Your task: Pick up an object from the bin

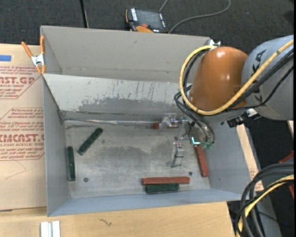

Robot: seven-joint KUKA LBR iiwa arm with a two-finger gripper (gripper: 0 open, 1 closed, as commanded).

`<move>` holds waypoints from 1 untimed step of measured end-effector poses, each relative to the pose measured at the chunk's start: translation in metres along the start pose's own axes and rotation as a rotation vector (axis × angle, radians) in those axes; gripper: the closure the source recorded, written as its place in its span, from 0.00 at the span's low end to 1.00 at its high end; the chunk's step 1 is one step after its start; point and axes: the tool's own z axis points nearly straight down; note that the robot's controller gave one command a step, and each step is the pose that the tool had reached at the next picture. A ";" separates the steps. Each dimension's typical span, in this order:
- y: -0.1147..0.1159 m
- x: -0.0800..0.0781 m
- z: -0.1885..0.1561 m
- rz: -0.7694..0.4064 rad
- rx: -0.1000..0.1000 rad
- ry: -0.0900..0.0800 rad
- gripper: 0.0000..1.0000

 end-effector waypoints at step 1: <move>-0.040 0.010 0.130 0.198 -0.001 -0.001 0.00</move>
Offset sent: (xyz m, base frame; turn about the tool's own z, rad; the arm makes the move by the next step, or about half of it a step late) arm -0.0090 -0.0407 -0.1261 0.1960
